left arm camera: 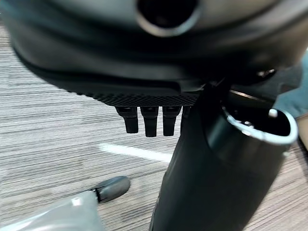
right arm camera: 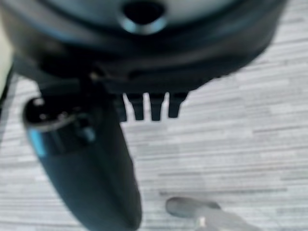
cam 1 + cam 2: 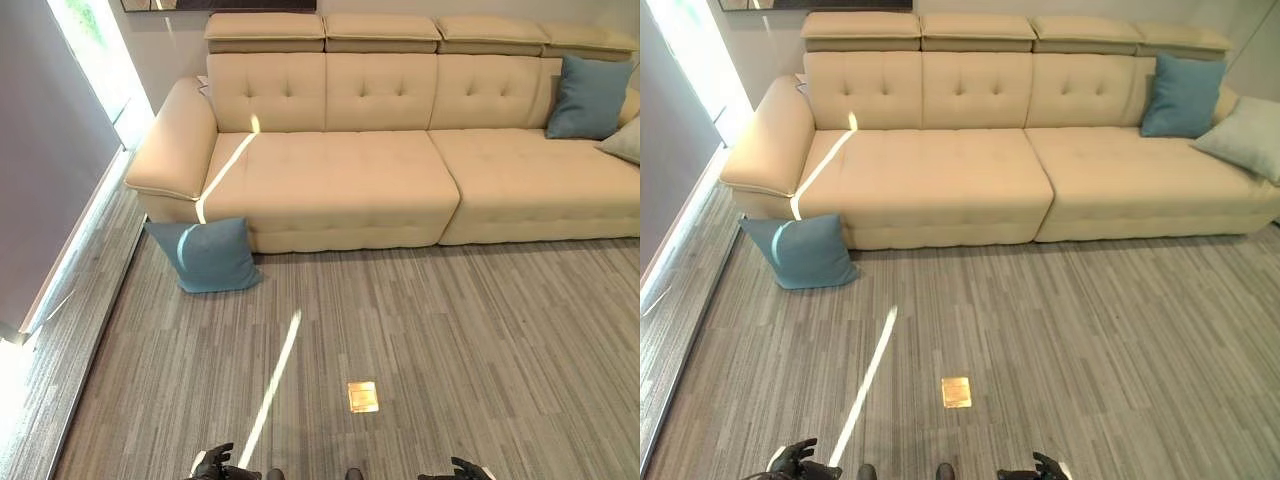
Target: Pick up all the scattered cushions and arrange them neatly on the sofa.
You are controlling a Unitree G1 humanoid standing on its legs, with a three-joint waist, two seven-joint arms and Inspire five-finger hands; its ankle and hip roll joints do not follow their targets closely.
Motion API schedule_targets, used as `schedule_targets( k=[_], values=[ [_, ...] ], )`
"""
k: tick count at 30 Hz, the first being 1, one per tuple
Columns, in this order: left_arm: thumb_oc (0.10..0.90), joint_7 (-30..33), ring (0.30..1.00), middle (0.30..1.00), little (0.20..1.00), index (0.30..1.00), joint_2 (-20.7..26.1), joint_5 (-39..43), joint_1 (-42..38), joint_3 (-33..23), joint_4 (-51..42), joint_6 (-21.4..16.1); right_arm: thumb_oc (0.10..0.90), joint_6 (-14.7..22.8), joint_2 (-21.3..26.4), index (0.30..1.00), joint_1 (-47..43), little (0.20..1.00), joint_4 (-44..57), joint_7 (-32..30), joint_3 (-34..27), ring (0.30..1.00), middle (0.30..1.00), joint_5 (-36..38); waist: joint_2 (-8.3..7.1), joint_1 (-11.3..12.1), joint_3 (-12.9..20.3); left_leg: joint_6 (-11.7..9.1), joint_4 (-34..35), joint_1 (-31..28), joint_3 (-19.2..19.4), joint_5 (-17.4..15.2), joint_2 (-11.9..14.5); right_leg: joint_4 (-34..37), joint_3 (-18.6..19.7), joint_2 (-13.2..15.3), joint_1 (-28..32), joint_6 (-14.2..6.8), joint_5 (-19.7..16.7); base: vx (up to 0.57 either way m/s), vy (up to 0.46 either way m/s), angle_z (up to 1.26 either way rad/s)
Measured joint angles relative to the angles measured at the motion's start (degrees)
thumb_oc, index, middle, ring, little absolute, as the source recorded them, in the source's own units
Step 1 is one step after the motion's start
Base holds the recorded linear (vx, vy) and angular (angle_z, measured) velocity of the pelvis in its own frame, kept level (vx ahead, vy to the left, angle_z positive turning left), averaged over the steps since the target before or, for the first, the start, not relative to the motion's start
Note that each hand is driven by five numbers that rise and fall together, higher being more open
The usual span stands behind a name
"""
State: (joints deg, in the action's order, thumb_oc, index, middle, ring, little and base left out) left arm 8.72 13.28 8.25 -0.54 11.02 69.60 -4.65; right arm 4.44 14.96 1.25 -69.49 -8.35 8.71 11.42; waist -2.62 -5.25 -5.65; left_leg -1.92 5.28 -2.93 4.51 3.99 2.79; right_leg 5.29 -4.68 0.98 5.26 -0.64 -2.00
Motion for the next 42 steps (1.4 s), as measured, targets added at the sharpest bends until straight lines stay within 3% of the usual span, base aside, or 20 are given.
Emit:
schedule_targets(
  k=[6, 15, 22, 25, 26, 27, 28, 31, 33, 35, 38, 42],
  values=[
    [0.8, 0.04, 0.9, 0.9, 0.9, 0.9, -0.03, -1.63, 0.5, 0.08, 0.17, 0.0, 0.8, -0.03, -0.08, 0.9, -0.05, 0.9, -1.73, -0.18, 0.91, 0.9, 0.9, -1.45, -0.54, 0.23, 2.18, -0.06, 0.12, -0.21, -0.04, 0.03, 0.19, 0.04, 0.01, -0.19, 0.24, -0.06, 0.06, 0.0, 0.0, 0.0],
    [0.8, 0.83, 0.9, 0.9, 0.9, 0.9, -0.04, -1.61, 2.38, 0.0, 2.02, 0.08, 0.8, -0.13, -0.34, 0.9, 1.02, 0.9, -2.08, -0.63, 1.34, 0.9, 0.9, -2.11, 0.32, 1.24, 2.19, -0.14, 0.12, 0.71, -0.82, 0.1, 0.72, 0.4, -0.49, -0.73, 0.06, -0.09, 0.36, -0.02, -0.035, 0.03],
    [0.8, 0.87, 0.9, 0.9, 0.9, 0.9, -0.59, -1.54, 0.52, -0.03, 1.94, 0.01, 0.8, -0.12, -0.16, 0.9, -0.69, 0.9, -2.09, -0.66, 2.08, 0.9, 0.9, -2.71, 1.8, 2.28, -0.63, -1.61, -1.13, 3.79, -4.82, 1.33, 0.45, 0.0, -5.1, -1.1, -0.39, 0.48, 0.73, -0.05, 0.002, 0.34],
    [0.8, 0.88, 0.9, 0.9, 0.9, 0.9, -0.63, -1.5, -1.41, 0.01, 1.8, -0.09, 0.8, -0.11, -0.05, 0.9, -1.29, 0.9, -2.11, -0.69, 2.07, 0.9, 0.9, -2.72, 2.01, 3.21, -2.02, -1.65, -4.14, 7.85, -5.18, 1.22, 0.28, -0.02, -8.69, -0.94, -1.29, 1.18, 0.69, -0.04, 0.049, 0.57],
    [0.8, 0.9, 0.9, 0.9, 0.9, 0.9, -0.72, -1.46, -1.86, -0.01, 1.81, -0.1, 0.8, -0.13, 0.01, 0.9, -1.33, 0.9, -2.03, -0.72, 2.07, 0.9, 0.9, -2.72, 1.84, 3.34, -2.15, -1.03, -3.97, 8.6, -3.88, -0.05, 0.56, -0.06, -10.26, -0.76, -1.55, 1.51, 0.42, 0.06, 0.129, 0.83],
    [0.8, 0.96, 0.9, 0.9, 0.9, 0.9, -0.66, -1.46, -2.85, -0.06, 2.49, 0.06, 0.8, -0.02, -0.15, 0.9, -1.31, 0.9, -1.53, -0.93, 2.11, 0.9, 0.9, -2.71, 0.19, 2.75, -2.68, 0.72, -4.45, 8.9, 3.24, -3.22, 1.75, -0.03, -13.71, 0.75, -1.63, 1.61, 0.76, 0.08, 0.078, 1.18],
    [0.8, 0.83, 0.9, 0.9, 0.9, 0.9, -0.62, -1.49, -3.42, -0.19, 2.22, 0.01, 0.8, -0.17, -0.16, 0.9, -1.19, 0.9, -1.85, -0.98, 2.06, 0.9, 0.9, -2.72, -0.48, 2.12, -2.95, 0.26, -6.53, 9.38, 9.04, -2.97, 2.72, -0.02, -15.8, 1.89, -1.63, 1.53, 1.0, 0.15, 0.131, 1.16],
    [0.8, 0.9, 0.9, 0.9, 0.9, 0.9, -0.6, -1.51, -2.47, -0.56, 2.01, 0.06, 0.8, -0.19, 0.53, 0.9, -2.44, 0.9, -2.05, -1.2, 1.96, 0.9, 0.9, -2.75, 0.18, 2.27, -2.93, 0.04, -6.49, 7.25, 11.21, -2.83, 4.55, -0.08, -16.77, 1.28, -1.27, 0.77, 1.49, 0.17, 0.157, 0.45],
    [0.8, 0.89, 0.9, 0.9, 0.9, 0.9, -0.01, -1.53, -2.12, -1.0, 2.51, 0.29, 0.8, -0.21, -0.26, 0.9, -2.65, 0.9, -2.07, -1.63, 2.0, 0.9, 0.9, -3.23, -0.85, 1.64, -3.1, -0.97, -4.8, 5.4, 10.57, -1.48, 3.38, -0.77, -16.62, 2.25, 0.15, 0.1, 1.88, 0.14, 0.21, 0.34],
    [0.8, 0.83, 0.9, 0.9, 0.9, 0.9, 0.51, -1.55, -2.34, -1.01, 2.46, 0.37, 0.8, -0.16, -0.99, 0.9, -3.4, 0.9, -2.11, -1.66, 2.06, 0.9, 0.9, -3.8, -2.17, 2.39, -2.92, -0.06, -3.7, 4.33, 10.57, -1.91, 1.7, -3.25, -15.23, 4.17, -0.65, -0.98, 2.69, 0.13, 0.268, 0.03],
    [0.8, 0.75, 0.9, 0.9, 0.9, 0.9, 0.55, -1.58, -2.92, -0.98, 2.48, 0.67, 0.8, -0.21, -1.21, 0.9, -4.29, 0.9, -2.02, -1.5, 2.1, 0.9, 0.9, -3.97, -2.04, 2.83, -3.18, 1.42, -2.79, 3.72, 10.54, -2.38, 0.79, -9.45, -13.99, 5.71, -3.46, -1.72, 3.49, 0.06, 0.175, 0.03],
    [0.8, 0.8, 0.9, 0.9, 0.9, 0.9, 1.77, -1.62, -4.02, -0.59, 2.43, 0.84, 0.8, -1.11, -1.38, 0.9, -5.32, 0.9, -1.48, -1.18, 4.41, 0.9, 0.9, -4.68, -1.46, 2.76, -4.41, 3.79, -1.94, 2.06, 9.65, -2.41, 0.15, -27.69, -9.2, 8.99, -11.91, -3.1, 5.31, 0.11, 0.167, 0.14]
  ],
)
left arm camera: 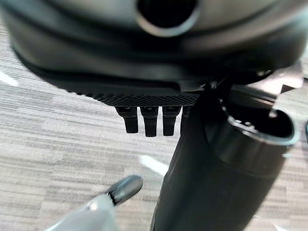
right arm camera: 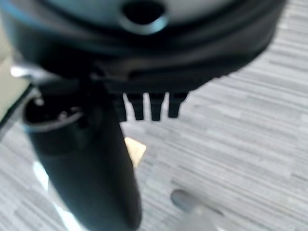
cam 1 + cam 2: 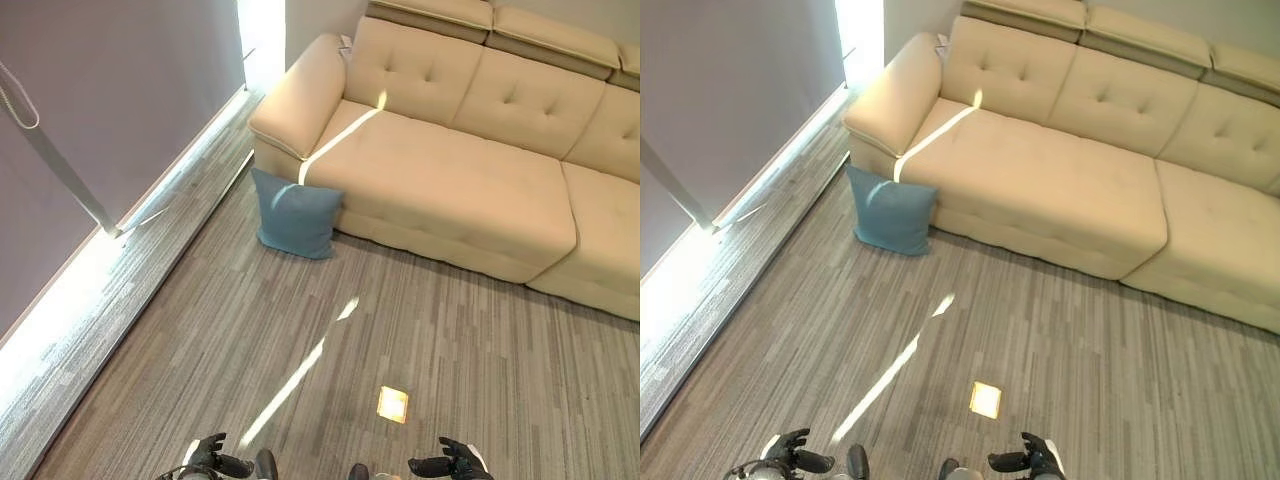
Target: Pick up all the scattered cushions and arrange them neatly on the sofa.
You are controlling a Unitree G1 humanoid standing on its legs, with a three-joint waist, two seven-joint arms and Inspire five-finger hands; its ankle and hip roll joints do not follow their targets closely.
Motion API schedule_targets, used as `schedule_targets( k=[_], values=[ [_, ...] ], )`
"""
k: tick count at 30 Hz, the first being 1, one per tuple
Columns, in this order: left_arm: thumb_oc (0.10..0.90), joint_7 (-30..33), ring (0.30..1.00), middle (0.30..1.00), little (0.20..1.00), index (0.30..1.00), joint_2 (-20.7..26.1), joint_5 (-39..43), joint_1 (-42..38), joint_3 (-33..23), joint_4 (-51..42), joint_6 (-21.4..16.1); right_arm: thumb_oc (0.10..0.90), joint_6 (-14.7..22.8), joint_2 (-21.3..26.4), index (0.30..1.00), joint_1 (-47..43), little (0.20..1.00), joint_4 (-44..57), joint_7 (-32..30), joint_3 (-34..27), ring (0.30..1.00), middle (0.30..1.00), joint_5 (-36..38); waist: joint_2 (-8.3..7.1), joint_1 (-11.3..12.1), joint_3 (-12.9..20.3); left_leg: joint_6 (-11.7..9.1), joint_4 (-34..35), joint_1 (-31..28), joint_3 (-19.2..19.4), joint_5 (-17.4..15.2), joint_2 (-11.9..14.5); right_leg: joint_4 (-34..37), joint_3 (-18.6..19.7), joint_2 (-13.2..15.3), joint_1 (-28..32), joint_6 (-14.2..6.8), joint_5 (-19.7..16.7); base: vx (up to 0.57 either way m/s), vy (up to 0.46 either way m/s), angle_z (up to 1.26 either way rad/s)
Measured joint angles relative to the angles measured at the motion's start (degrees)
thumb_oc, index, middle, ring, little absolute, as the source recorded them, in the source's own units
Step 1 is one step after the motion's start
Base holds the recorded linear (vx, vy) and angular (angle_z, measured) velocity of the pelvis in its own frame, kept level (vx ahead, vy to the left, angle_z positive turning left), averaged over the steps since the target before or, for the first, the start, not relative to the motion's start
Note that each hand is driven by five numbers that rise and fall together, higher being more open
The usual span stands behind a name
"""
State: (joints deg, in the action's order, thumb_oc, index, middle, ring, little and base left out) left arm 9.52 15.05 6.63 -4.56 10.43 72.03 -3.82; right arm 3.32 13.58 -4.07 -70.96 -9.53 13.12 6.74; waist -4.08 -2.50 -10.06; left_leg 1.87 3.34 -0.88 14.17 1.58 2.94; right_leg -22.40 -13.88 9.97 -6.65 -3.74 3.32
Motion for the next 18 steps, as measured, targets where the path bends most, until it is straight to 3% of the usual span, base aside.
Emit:
schedule_targets(
  k=[1, 2, 4, 5, 7, 8, 9, 11, 13, 14, 16, 17, 18],
  values=[
    [0.8, 0.11, 0.9, 0.9, 0.9, 0.9, 1.07, 0.02, -0.53, 0.03, -0.28, 0.07, 0.8, 0.01, -0.38, 0.9, 0.49, 0.9, 0.48, 0.32, -0.02, 0.9, 0.9, -0.1, -0.29, 0.03, 0.03, 1.72, 0.25, -0.28, -1.34, -1.14, -1.13, -1.77, 2.04, 0.02, -1.69, -1.96, 1.42, 0.32, 0.139, 0.4],
    [0.8, 0.16, 0.9, 0.9, 0.9, 0.9, 1.94, 0.03, -0.54, 0.06, -0.36, 0.18, 0.8, -0.08, -0.63, 0.9, 0.19, 0.9, 0.48, 0.56, 0.02, 0.9, 0.9, -1.07, -0.12, 0.01, -0.57, 2.32, 1.78, -1.88, -2.36, -1.02, -1.2, -2.22, 4.76, -3.26, -3.65, -1.49, 3.3, 0.28, 0.095, 0.44],
    [0.8, 0.18, 0.9, 0.9, 0.9, 0.9, 2.43, 0.01, -0.52, -0.01, -0.38, 0.17, 0.8, -0.2, -0.62, 0.9, 0.46, 0.9, 1.51, 0.6, 0.15, 0.9, 0.9, -1.5, 0.19, -0.05, -1.14, 2.71, 1.79, -2.92, -3.09, -1.72, -1.15, 0.37, 6.25, -6.9, -5.22, -0.92, 3.82, 0.22, 0.005, 0.33],
    [0.8, 0.15, 0.9, 0.9, 0.9, 0.9, 2.19, 0.01, -0.4, -0.12, 0.0, 0.22, 0.8, -0.15, -0.63, 0.9, 0.41, 0.9, 1.73, 0.62, 1.05, 0.9, 0.9, -1.67, 0.38, -0.46, -1.29, 2.61, 1.79, -3.73, -3.81, -2.23, -1.27, 3.71, 6.57, -9.21, -6.46, -0.33, 3.41, 0.24, -0.01, 0.29],
    [0.8, 0.14, 0.9, 0.9, 0.9, 0.9, 1.93, 0.02, -0.27, -0.22, 0.49, 0.22, 0.8, -0.21, -0.68, 0.9, 0.35, 0.9, 1.63, 0.66, 2.24, 0.9, 0.9, -1.77, 0.4, -0.33, -1.44, 2.14, 1.78, -4.56, -4.25, -3.19, -1.36, 8.31, 6.39, -11.25, -8.85, 0.62, 2.2, 0.23, -0.021, 0.26],
    [0.8, 0.02, 0.9, 0.9, 0.9, 0.9, 1.76, 0.02, -0.21, -0.19, 0.98, 0.22, 0.8, -0.2, -0.73, 0.9, 0.42, 0.9, 1.73, 0.68, 2.46, 0.9, 0.9, -1.83, 0.02, -0.75, -1.4, 1.77, 1.76, -5.19, -4.82, -3.21, -1.71, 11.36, 6.26, -11.41, -9.66, 0.37, 0.25, 0.34, -0.051, 0.38],
    [0.8, 0.04, 0.9, 0.9, 0.9, 0.9, 1.19, 0.02, 0.1, -0.01, 1.71, 0.24, 0.8, -0.3, -0.76, 0.9, 0.61, 0.9, 1.6, 0.67, 2.17, 0.9, 0.9, -2.16, 0.07, -1.37, -1.49, 1.53, 1.79, -6.28, -6.21, -5.27, -2.08, 14.38, 6.36, -11.44, -10.87, 0.52, -2.72, 0.32, -0.078, 0.58],
    [0.8, -0.06, 0.9, 0.9, 0.9, 0.9, 0.43, -0.01, 1.16, 0.11, 1.76, 0.34, 0.8, -0.37, -0.73, 0.9, 2.33, 0.9, 1.5, 0.68, 2.14, 0.9, 0.9, -2.47, -0.51, -2.01, -1.22, 0.54, 1.81, -8.81, -8.46, -6.78, -2.62, 17.4, 6.23, -10.67, -9.85, 1.27, -5.53, 0.21, -0.071, 0.59],
    [0.8, -0.24, 0.9, 0.9, 0.9, 0.9, -0.6, -0.03, 2.06, 0.21, 1.77, 0.33, 0.8, -0.68, -0.52, 0.9, 4.53, 0.9, 0.99, 0.65, 2.15, 0.9, 0.9, -2.69, 0.16, -1.9, -0.9, -1.11, 1.21, -10.79, -10.11, -8.33, -2.22, 16.91, 6.13, -11.45, -7.66, 5.3, -10.69, 0.25, -0.129, 0.39],
    [0.8, -0.33, 0.9, 0.9, 0.9, 0.9, -1.34, -0.04, 2.3, 0.22, 1.8, 0.34, 0.8, -0.74, -0.41, 0.9, 4.28, 0.9, 0.06, 0.74, 2.12, 0.9, 0.9, -2.8, 1.52, -1.54, -0.24, -1.91, -0.76, -10.7, -10.43, -9.09, 0.12, 18.39, 5.5, -12.93, -5.62, 6.48, -9.46, 0.22, -0.131, 0.33],
    [0.8, -0.63, 0.9, 0.9, 0.9, 0.9, -1.71, -0.07, 2.03, 0.25, 1.76, 0.3, 0.8, -0.69, -0.33, 0.9, 4.18, 0.9, -0.18, 0.87, 1.84, 0.9, 0.9, -2.79, 1.05, -2.7, -0.11, -5.03, -7.64, -9.33, -11.3, -9.66, 0.83, 23.1, 3.51, -13.01, 0.04, 6.97, -10.04, 0.15, -0.117, 0.5],
    [0.8, -0.81, 0.9, 0.9, 0.9, 0.9, -1.97, -0.07, 2.05, 0.26, 1.6, 0.26, 0.8, -0.64, -0.02, 0.9, 4.22, 0.9, -0.24, 0.85, 1.67, 0.9, 0.9, -2.79, 0.84, -2.79, 0.33, -5.43, -9.33, -8.93, -11.01, -10.05, 0.51, 23.88, 3.33, -13.09, 1.14, 8.14, -10.47, 0.13, -0.193, 0.45],
    [0.8, -1.27, 0.9, 0.9, 0.9, 0.9, -2.26, -0.25, 1.65, 0.33, 1.26, 0.06, 0.8, -0.19, 0.54, 0.9, 3.82, 0.9, 0.35, 0.89, 0.72, 0.9, 0.9, -2.75, 0.91, -2.79, 1.13, -7.8, -15.53, -6.66, -10.82, -9.83, 0.88, 25.02, 3.34, -13.45, 2.47, 8.46, -8.92, 0.06, -0.143, 0.17]
  ],
)
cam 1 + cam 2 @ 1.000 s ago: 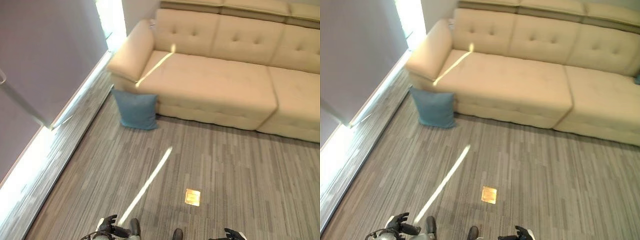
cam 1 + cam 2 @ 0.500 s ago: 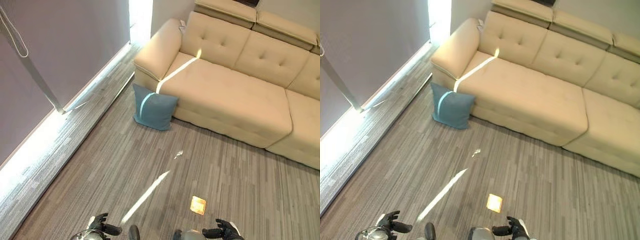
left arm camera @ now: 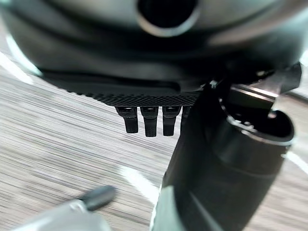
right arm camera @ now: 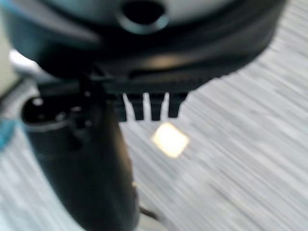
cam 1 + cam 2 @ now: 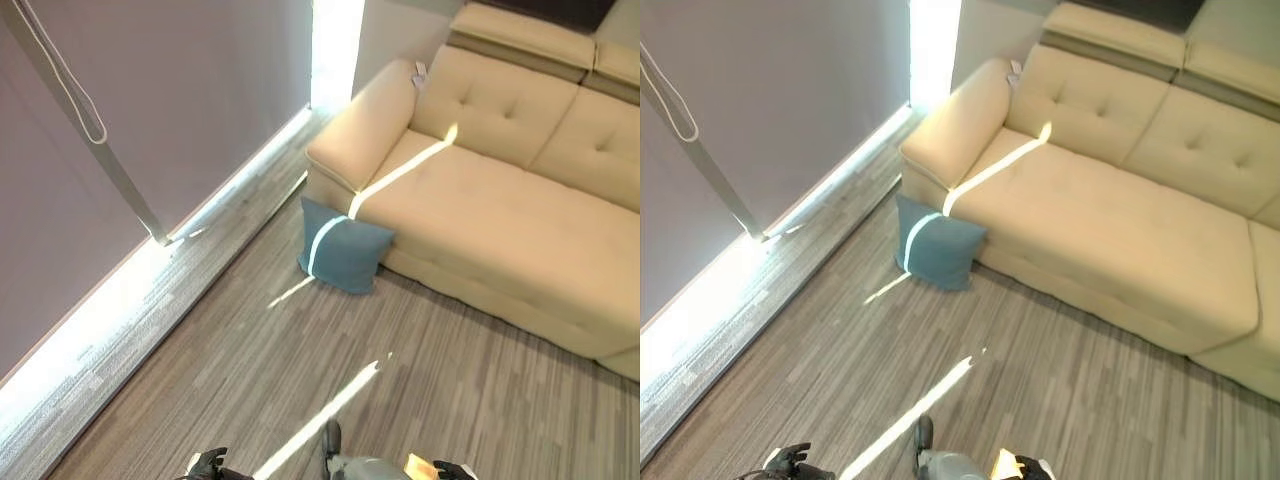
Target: Pick up all the scattered cushions and arrange them neatly on the sofa.
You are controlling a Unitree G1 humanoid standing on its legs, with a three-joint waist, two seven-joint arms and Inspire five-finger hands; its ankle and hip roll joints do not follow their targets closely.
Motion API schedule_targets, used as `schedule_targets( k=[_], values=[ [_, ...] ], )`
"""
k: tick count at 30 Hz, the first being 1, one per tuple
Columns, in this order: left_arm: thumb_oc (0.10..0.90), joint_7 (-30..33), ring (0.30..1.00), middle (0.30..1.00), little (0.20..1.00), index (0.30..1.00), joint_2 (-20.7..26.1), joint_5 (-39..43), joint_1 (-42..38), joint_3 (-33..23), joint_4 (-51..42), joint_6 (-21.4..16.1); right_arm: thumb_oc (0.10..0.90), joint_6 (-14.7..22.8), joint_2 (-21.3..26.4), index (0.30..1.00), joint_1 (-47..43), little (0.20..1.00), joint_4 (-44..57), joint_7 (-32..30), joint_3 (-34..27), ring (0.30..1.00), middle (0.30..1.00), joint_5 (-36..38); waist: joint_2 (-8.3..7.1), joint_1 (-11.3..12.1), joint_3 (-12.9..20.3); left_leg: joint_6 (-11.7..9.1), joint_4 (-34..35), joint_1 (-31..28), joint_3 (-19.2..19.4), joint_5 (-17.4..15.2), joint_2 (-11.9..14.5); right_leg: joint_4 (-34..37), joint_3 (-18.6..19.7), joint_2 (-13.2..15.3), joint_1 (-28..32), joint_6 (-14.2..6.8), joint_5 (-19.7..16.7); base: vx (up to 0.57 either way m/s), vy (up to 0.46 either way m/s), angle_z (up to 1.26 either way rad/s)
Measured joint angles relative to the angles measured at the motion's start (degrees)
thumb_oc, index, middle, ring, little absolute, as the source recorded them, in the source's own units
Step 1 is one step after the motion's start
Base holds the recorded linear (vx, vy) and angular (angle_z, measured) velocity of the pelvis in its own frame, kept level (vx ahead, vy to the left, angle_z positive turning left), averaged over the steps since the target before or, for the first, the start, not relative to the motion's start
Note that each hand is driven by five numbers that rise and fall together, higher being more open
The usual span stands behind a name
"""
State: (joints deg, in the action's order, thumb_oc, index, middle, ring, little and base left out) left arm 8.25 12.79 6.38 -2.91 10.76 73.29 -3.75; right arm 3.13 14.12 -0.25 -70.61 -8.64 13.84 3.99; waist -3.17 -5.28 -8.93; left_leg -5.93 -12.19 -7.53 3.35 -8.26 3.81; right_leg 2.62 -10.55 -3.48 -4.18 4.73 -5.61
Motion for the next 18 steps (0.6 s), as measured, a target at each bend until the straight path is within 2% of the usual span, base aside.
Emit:
schedule_targets(
  k=[1, 2, 4, 6, 8, 10, 11, 12, 13, 15, 16, 17, 18],
  values=[
    [0.8, -0.09, 0.9, 0.9, 0.9, 0.9, 0.19, -0.26, -1.03, 0.01, -0.22, 0.01, 0.8, 0.21, -0.04, 0.9, -0.88, 0.9, 0.01, 0.0, -0.22, 0.9, 0.9, 0.03, -1.07, -0.13, -0.41, -1.05, -8.89, 4.24, 0.35, -0.23, -0.21, 0.7, 0.1, 0.52, 0.72, 0.63, -0.17, 0.12, -0.153, -0.02],
    [0.8, -0.25, 0.9, 0.9, 0.9, 0.9, 0.45, -0.3, -2.48, -0.19, -0.28, 0.03, 0.8, 0.44, 0.06, 0.9, -2.22, 0.9, -0.27, 0.05, 0.04, 0.9, 0.9, 0.2, -2.54, 0.55, -0.66, -2.89, -20.35, 11.16, 1.54, 0.18, 0.55, 1.76, 0.5, 1.37, 1.65, 1.38, -0.73, 0.08, -0.05, -0.13],
    [0.8, -0.19, 0.9, 0.9, 0.9, 0.9, 0.46, -0.52, -2.98, 0.1, -0.86, -0.02, 0.8, 0.71, 0.51, 0.9, -2.68, 0.9, -0.35, -0.04, 0.05, 0.9, 0.9, 0.59, -2.72, 0.54, -0.61, -2.18, -22.68, 15.15, 2.91, -0.11, 1.55, 2.25, 1.14, 1.38, 2.92, 1.63, 0.66, 0.19, -0.014, -0.15],
    [0.8, -0.19, 0.9, 0.9, 0.9, 0.9, 0.42, -0.64, -3.11, 0.45, -2.36, -0.17, 0.8, 0.5, 0.57, 0.9, -2.92, 0.9, -1.02, -0.18, 0.31, 0.9, 0.9, 1.12, -2.91, 0.6, -0.89, -1.43, -16.35, 17.99, 4.13, -0.08, 1.37, 2.93, 2.2, 1.36, 4.54, 1.84, 2.45, 0.24, 0.042, -0.2],
    [0.8, -0.27, 0.9, 0.9, 0.9, 0.9, 0.23, -0.75, -3.57, 0.46, -2.42, -0.17, 0.8, -0.04, 0.64, 0.9, -2.91, 0.9, -1.2, -0.18, 0.36, 0.9, 0.9, 1.25, -2.73, 0.92, -1.4, 0.26, -6.22, 18.07, 3.98, 1.88, 0.42, 2.83, 3.01, 1.22, 5.62, 1.01, 2.62, 0.24, 0.094, -0.3],
    [0.8, -0.21, 0.9, 0.9, 0.9, 0.9, 0.2, -0.82, -4.0, 0.5, -1.81, -0.15, 0.8, -0.13, 0.73, 0.9, -2.81, 0.9, -1.5, -0.18, 0.49, 0.9, 0.9, 1.33, -2.02, 0.98, -1.62, 0.69, 4.58, 19.04, 3.3, 6.2, -0.31, 3.12, 4.2, 0.73, 7.03, -0.44, 4.42, 0.28, 0.103, -0.38],
    [0.8, -0.28, 0.9, 0.9, 0.9, 0.9, 0.14, -0.75, -3.85, 0.39, -1.36, -0.16, 0.8, -0.24, 0.61, 0.9, -2.73, 0.9, -2.81, -0.18, 0.3, 0.9, 0.9, 1.35, -1.59, 1.2, -1.56, 0.25, 13.4, 18.85, 2.37, 10.57, -0.66, 3.1, 5.02, 0.48, 7.87, -0.7, 5.45, 0.28, 0.116, -0.3],
    [0.8, -0.27, 0.9, 0.9, 0.9, 0.9, 0.17, -0.73, -3.97, 0.25, -1.33, -0.16, 0.8, -0.5, 0.63, 0.9, -2.66, 0.9, -3.34, -0.2, 0.26, 0.9, 0.9, 1.35, -1.26, 1.27, -1.86, -0.07, 15.74, 19.42, 2.47, 12.3, -0.47, 3.1, 5.21, 0.31, 8.71, -0.89, 6.19, 0.28, 0.146, -0.2],
    [0.8, -0.21, 0.9, 0.9, 0.9, 0.9, 0.17, -0.72, -4.09, 0.25, -1.46, -0.22, 0.8, -0.59, 0.81, 0.9, -2.13, 0.9, -3.35, -0.22, 0.24, 0.9, 0.9, 1.35, -0.91, 1.26, -2.04, 0.11, 15.09, 20.21, 2.71, 12.89, -0.12, 2.78, 4.97, 0.12, 9.44, -0.36, 6.15, 0.39, 0.233, -0.27],
    [0.8, -0.21, 0.9, 0.9, 0.9, 0.9, 0.03, -0.75, -3.36, -0.13, -1.27, -0.83, 0.8, -0.58, 0.96, 0.9, -0.62, 0.9, -4.06, -0.21, 0.07, 0.9, 0.9, 1.34, 0.1, 1.64, -1.35, 2.65, 14.32, 18.99, 4.19, 13.97, 0.34, 2.65, 7.07, -0.02, 12.55, -2.14, 8.57, 0.29, 0.177, -0.4],
    [0.8, -0.23, 0.9, 0.9, 0.9, 0.9, 0.05, -0.78, -2.79, -0.05, -1.24, -0.82, 0.8, -0.53, 0.91, 0.9, -0.58, 0.9, -4.58, -0.21, 0.16, 0.9, 0.9, 1.34, 0.06, 1.51, -1.05, 4.44, 14.49, 17.97, 4.14, 15.79, -0.09, 2.62, 7.68, 0.49, 13.38, -2.74, 9.39, 0.26, 0.176, -0.47],
    [0.8, -0.29, 0.9, 0.9, 0.9, 0.9, 0.42, -1.0, -2.08, 0.44, -1.24, -0.77, 0.8, -0.43, 0.52, 0.9, -0.38, 0.9, -4.66, -0.16, 0.2, 0.9, 0.9, 1.31, -0.63, 1.24, 0.04, 6.91, 14.98, 16.11, 5.2, 18.36, -1.56, 0.66, 8.78, 2.16, 14.21, -4.61, 11.51, 0.26, 0.175, -0.48],
    [0.8, -0.24, 0.9, 0.9, 0.9, 0.9, 0.38, -1.01, -2.12, 0.42, -1.24, -0.65, 0.8, -0.42, 0.45, 0.9, -0.43, 0.9, -4.85, -0.02, 0.2, 0.9, 0.9, 1.26, -0.69, 1.34, 0.24, 7.57, 16.39, 14.66, 5.93, 17.99, -2.22, -1.51, 9.13, 3.01, 13.51, -5.6, 12.15, 0.24, 0.16, -0.47]
  ],
)
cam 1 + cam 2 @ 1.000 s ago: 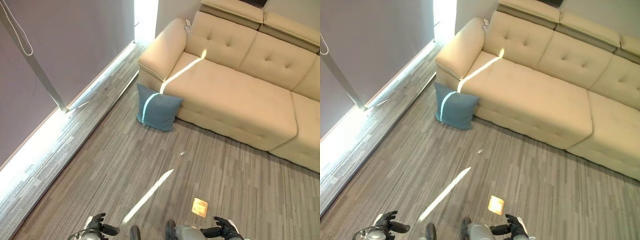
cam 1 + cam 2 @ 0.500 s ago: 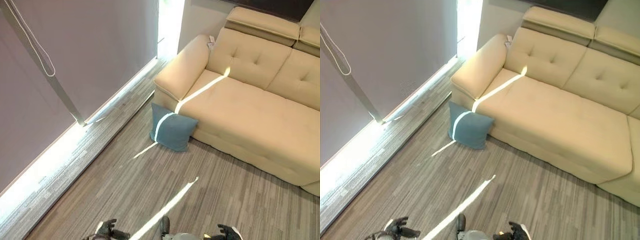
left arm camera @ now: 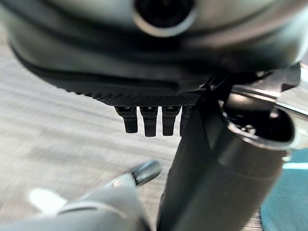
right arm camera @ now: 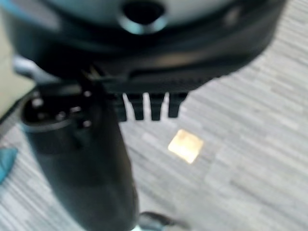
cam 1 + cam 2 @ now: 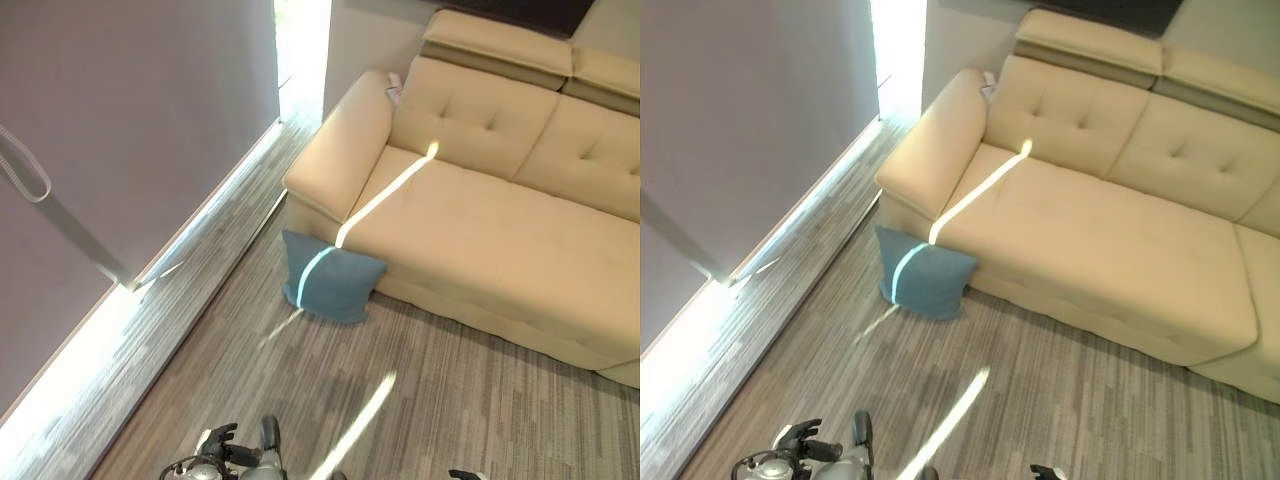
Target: Pick up all the scattered cushions and arrange them neatly on the sofa.
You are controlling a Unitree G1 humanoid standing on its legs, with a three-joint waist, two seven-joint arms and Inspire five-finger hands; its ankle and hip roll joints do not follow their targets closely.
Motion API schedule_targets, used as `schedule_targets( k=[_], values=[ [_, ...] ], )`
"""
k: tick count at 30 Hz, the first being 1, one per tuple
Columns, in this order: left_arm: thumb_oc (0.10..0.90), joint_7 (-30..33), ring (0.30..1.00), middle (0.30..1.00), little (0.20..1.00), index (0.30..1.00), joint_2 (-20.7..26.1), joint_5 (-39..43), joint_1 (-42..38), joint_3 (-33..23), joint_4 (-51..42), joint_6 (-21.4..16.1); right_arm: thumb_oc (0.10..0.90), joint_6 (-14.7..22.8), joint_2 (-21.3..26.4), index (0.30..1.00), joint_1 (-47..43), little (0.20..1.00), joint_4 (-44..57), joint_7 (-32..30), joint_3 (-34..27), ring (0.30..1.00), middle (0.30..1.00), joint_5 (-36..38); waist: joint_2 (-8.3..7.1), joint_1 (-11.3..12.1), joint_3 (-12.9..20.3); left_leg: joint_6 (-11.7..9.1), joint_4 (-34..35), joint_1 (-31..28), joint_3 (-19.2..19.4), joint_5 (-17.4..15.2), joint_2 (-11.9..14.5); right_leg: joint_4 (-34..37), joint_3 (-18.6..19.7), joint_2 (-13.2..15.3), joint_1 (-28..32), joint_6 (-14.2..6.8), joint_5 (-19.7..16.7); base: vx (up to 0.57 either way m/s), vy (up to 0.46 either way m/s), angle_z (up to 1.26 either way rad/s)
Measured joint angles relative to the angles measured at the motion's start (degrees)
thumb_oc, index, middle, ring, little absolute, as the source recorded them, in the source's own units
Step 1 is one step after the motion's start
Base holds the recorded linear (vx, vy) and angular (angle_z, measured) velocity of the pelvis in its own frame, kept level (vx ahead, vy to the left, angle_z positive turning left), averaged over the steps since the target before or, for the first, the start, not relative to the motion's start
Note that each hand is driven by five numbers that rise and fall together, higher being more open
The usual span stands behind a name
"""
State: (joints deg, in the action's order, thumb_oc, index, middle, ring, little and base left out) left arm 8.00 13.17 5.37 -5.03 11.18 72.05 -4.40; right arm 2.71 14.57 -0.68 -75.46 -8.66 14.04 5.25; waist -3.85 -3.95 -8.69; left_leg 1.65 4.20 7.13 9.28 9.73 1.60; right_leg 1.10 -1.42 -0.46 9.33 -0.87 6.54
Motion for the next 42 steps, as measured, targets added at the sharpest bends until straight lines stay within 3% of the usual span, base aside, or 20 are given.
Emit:
schedule_targets(
  k=[2, 3, 4, 7, 11, 14, 17, 20, 22, 23, 24, 25, 26, 28, 30, 33, 34, 35, 37, 42],
  values=[
    [0.8, -0.14, 0.9, 0.9, 0.9, 0.9, -0.02, -0.03, -0.33, 0.15, -0.08, 0.42, 0.8, -0.03, -0.11, 0.9, -0.29, 0.9, 0.47, 0.38, -0.01, 0.9, 0.9, -0.2, 0.73, -0.3, -0.39, 0.78, 0.91, -2.42, 0.45, -0.22, -0.19, -9.43, -0.51, 0.74, -3.05, -2.91, 2.31, 0.14, 0.098, -0.24],
    [0.8, 0.02, 0.9, 0.9, 0.9, 0.9, 0.59, -0.02, -0.64, 0.78, -0.34, 0.59, 0.8, -0.09, -0.35, 0.9, 0.16, 0.9, 2.26, 1.07, 0.25, 0.9, 0.9, -0.21, 0.93, -0.31, -0.36, 2.39, 0.91, -4.63, 0.19, -2.69, -0.76, -26.27, -0.33, 1.5, -9.89, -5.18, 3.96, 0.13, 0.103, -0.02],
    [0.8, 0.06, 0.9, 0.9, 0.9, 0.9, 1.12, -0.02, -0.9, 1.93, -0.35, 0.82, 0.8, -0.02, -0.52, 0.9, 0.18, 0.9, 3.2, 1.03, 0.37, 0.9, 0.9, -0.25, 0.75, -0.68, -0.32, 2.85, 0.89, -5.64, -0.08, -3.33, -1.48, -34.17, -0.07, 2.71, -13.54, -6.01, 4.8, 0.14, 0.112, 0.13],
    [0.8, 0.18, 0.9, 0.9, 0.9, 0.9, 2.12, 0.05, -1.69, 2.07, -0.41, 0.99, 0.8, 0.12, -0.79, 0.9, -1.8, 0.9, 4.98, 0.92, 0.49, 0.9, 0.9, -0.44, 0.85, -0.17, -0.98, 4.32, 0.86, -8.8, 1.56, -6.11, -2.86, -40.54, -1.06, 5.92, -24.09, -6.37, 5.22, 0.3, 0.09, 0.05],
    [0.8, 0.15, 0.9, 0.9, 0.9, 0.9, 2.54, 0.05, 0.53, 1.84, 0.55, 1.06, 0.8, 0.02, -0.16, 0.9, -2.47, 0.9, 6.74, 0.95, 0.69, 0.9, 0.9, -1.82, 0.77, 0.09, -1.4, 2.19, 0.9, -13.3, 4.4, -10.48, -2.35, -24.49, -9.28, 6.79, -26.57, -4.25, 3.45, 0.3, -0.061, -0.43],
    [0.8, -0.03, 0.9, 0.9, 0.9, 0.9, 2.81, -0.02, 1.23, 1.63, 2.19, 1.88, 0.8, -0.1, -0.31, 0.9, -2.22, 0.9, 6.67, 0.99, 0.64, 0.9, 0.9, -2.16, -0.5, -0.96, -1.05, 0.7, 0.89, -15.25, 5.87, -12.44, -2.88, -11.49, -14.29, 6.43, -28.23, -4.39, -2.74, 0.24, -0.081, -0.21],
    [0.8, -0.39, 0.9, 0.9, 0.9, 0.9, 1.94, -1.07, 2.99, 2.09, 1.69, 1.83, 0.8, -0.33, -0.4, 0.9, 1.21, 0.9, 6.31, 1.04, 0.59, 0.9, 0.9, -2.16, -1.1, -1.65, -0.18, -1.13, 0.48, -19.12, 3.67, -15.44, -2.42, -10.61, -12.48, 5.4, -25.45, -0.88, -11.89, 0.25, -0.116, 0.28],
    [0.8, -1.04, 0.9, 0.9, 0.9, 0.9, 0.53, -1.21, 3.02, 2.09, 1.78, 1.83, 0.8, -0.82, -0.31, 0.9, 2.76, 0.9, 6.01, 1.12, 0.04, 0.9, 0.9, -2.14, 1.12, -1.38, 0.02, -3.29, -5.98, -19.23, 2.74, -17.91, 1.17, -7.63, -12.15, 1.83, -20.76, 1.5, -10.33, 0.14, -0.144, 0.11],
    [0.8, -1.24, 0.9, 0.9, 0.9, 0.9, 0.68, -1.57, 2.22, 1.58, 2.01, 1.77, 0.8, -0.48, -0.29, 0.9, 2.3, 0.9, 6.27, 1.02, 0.0, 0.9, 0.9, -1.88, -0.58, -1.36, 0.91, -5.86, -27.16, -10.83, 1.74, -17.31, 3.27, 1.17, -11.83, 0.63, -13.74, 3.71, -11.99, 0.16, -0.197, -0.08],
    [0.8, -0.89, 0.9, 0.9, 0.9, 0.9, 0.63, -1.1, 0.46, 0.7, 0.94, 1.22, 0.8, -0.47, 0.65, 0.9, 0.81, 0.9, 6.21, 0.96, 0.02, 0.9, 0.9, -1.47, -1.13, 0.07, 0.75, -12.17, -46.87, -0.25, -2.42, -13.33, 4.76, 3.0, -10.46, -0.56, -12.13, 7.05, -11.75, 0.25, -0.095, -0.48],
    [0.8, -0.97, 0.9, 0.9, 0.9, 0.9, 0.76, -1.04, -0.69, 0.08, -0.67, 0.64, 0.8, -0.49, 0.91, 0.9, -1.52, 0.9, 5.99, 0.93, 0.25, 0.9, 0.9, -1.41, -1.05, 0.49, 0.61, -10.92, -54.52, 6.23, -4.04, -14.02, 4.55, 3.43, -8.85, -1.29, -11.32, 7.85, -11.16, 0.41, 0.071, -0.73],
    [0.8, -0.97, 0.9, 0.9, 0.9, 0.9, 0.78, -1.01, -2.24, 0.09, -0.94, 0.61, 0.8, 0.11, 0.33, 0.9, -3.76, 0.9, 6.02, 0.92, 0.65, 0.9, 0.9, -1.36, -2.18, -0.04, -0.21, -7.86, -48.7, 9.53, -3.58, -15.9, 3.77, 4.12, -7.43, -1.52, -8.58, 6.27, -10.15, 0.35, 0.088, -0.58],
    [0.8, -0.97, 0.9, 0.9, 0.9, 0.9, 0.77, -1.02, -2.36, 0.25, -1.13, 0.6, 0.8, 0.3, 0.25, 0.9, -4.25, 0.9, 6.02, 0.95, 1.12, 0.9, 0.9, -1.36, -2.57, -0.19, -0.46, -7.25, -43.56, 9.84, -3.63, -16.2, 3.23, 4.18, -6.6, -1.58, -7.96, 5.48, -9.4, 0.29, 0.098, -0.66],
    [0.8, -1.31, 0.9, 0.9, 0.9, 0.9, 0.38, -0.98, -2.5, 2.08, -2.16, 0.26, 0.8, 0.96, 0.66, 0.9, -5.56, 0.9, 6.1, 0.92, 1.82, 0.9, 0.9, -1.37, -2.28, 0.77, -1.22, -6.76, -17.53, 8.26, -4.52, -12.38, 1.41, 4.12, -4.71, -2.61, -6.19, 5.47, -9.22, 0.17, 0.093, -0.83],
    [0.8, -1.33, 0.9, 0.9, 0.9, 0.9, 0.12, -0.87, -2.4, 1.82, -2.57, 0.29, 0.8, 1.01, 0.95, 0.9, -5.57, 0.9, 6.04, 0.91, 1.81, 0.9, 0.9, -1.37, -1.64, 0.05, -1.58, -6.5, -13.52, 8.17, -5.74, -9.95, 1.37, 4.15, -4.7, -3.7, -4.73, 5.44, -8.31, 0.2, 0.132, -0.59],
    [0.8, -1.33, 0.9, 0.9, 0.9, 0.9, -0.84, -0.99, -1.7, 2.17, -0.9, 0.36, 0.8, 0.5, 2.22, 0.9, -1.75, 0.9, 5.77, 0.96, 2.45, 0.9, 0.9, -1.44, 0.51, -0.24, -0.36, -1.17, -10.11, 4.79, -6.42, -3.24, -0.14, 4.05, -2.94, -6.15, -0.64, 4.04, -4.42, 0.12, 0.104, -0.43],
    [0.8, -1.4, 0.9, 0.9, 0.9, 0.9, -0.41, -1.0, -1.97, 2.16, -0.6, 0.36, 0.8, 0.18, 1.55, 0.9, -1.34, 0.9, 5.39, 0.86, 2.52, 0.9, 0.9, -1.46, -0.57, -0.47, -0.3, -1.3, -9.44, 4.04, -6.23, -3.12, -0.71, 4.03, -2.91, -5.46, -0.17, 3.84, -3.94, 0.19, 0.209, -0.1],
    [0.8, -1.16, 0.9, 0.9, 0.9, 0.9, -0.31, -0.98, -1.92, 2.3, -0.59, 0.66, 0.8, -0.05, 1.18, 0.9, 0.4, 0.9, 5.05, 0.99, 2.51, 0.9, 0.9, -1.47, -0.92, -0.29, -0.13, 0.09, -5.29, 1.06, -6.26, -2.68, -1.12, -1.2, -2.8, -4.82, -1.88, 1.03, -1.94, 0.15, 0.193, -0.06],
    [0.8, -1.11, 0.9, 0.9, 0.9, 0.9, 0.04, -0.95, -2.04, 2.3, -0.59, 0.9, 0.8, 0.01, 0.86, 0.9, -0.08, 0.9, 4.6, 0.98, 2.57, 0.9, 0.9, -1.47, -0.12, -0.14, -0.35, 1.15, -2.51, -0.98, -6.13, -2.82, -0.84, -7.51, -3.0, -3.83, -5.8, -0.41, 3.34, 0.05, 0.08, -0.18],
    [0.8, -0.87, 0.9, 0.9, 0.9, 0.9, 1.54, -0.97, -2.05, 2.29, -1.35, 0.81, 0.8, 0.2, 0.45, 0.9, -2.85, 0.9, 6.23, 0.94, 2.48, 0.9, 0.9, -1.5, 0.44, 0.67, -0.21, 1.31, 0.23, -2.74, -5.14, -3.01, -2.2, -0.73, -3.08, 0.44, -6.97, 0.3, -2.34, 0.03, 0.048, -0.01]
  ],
)
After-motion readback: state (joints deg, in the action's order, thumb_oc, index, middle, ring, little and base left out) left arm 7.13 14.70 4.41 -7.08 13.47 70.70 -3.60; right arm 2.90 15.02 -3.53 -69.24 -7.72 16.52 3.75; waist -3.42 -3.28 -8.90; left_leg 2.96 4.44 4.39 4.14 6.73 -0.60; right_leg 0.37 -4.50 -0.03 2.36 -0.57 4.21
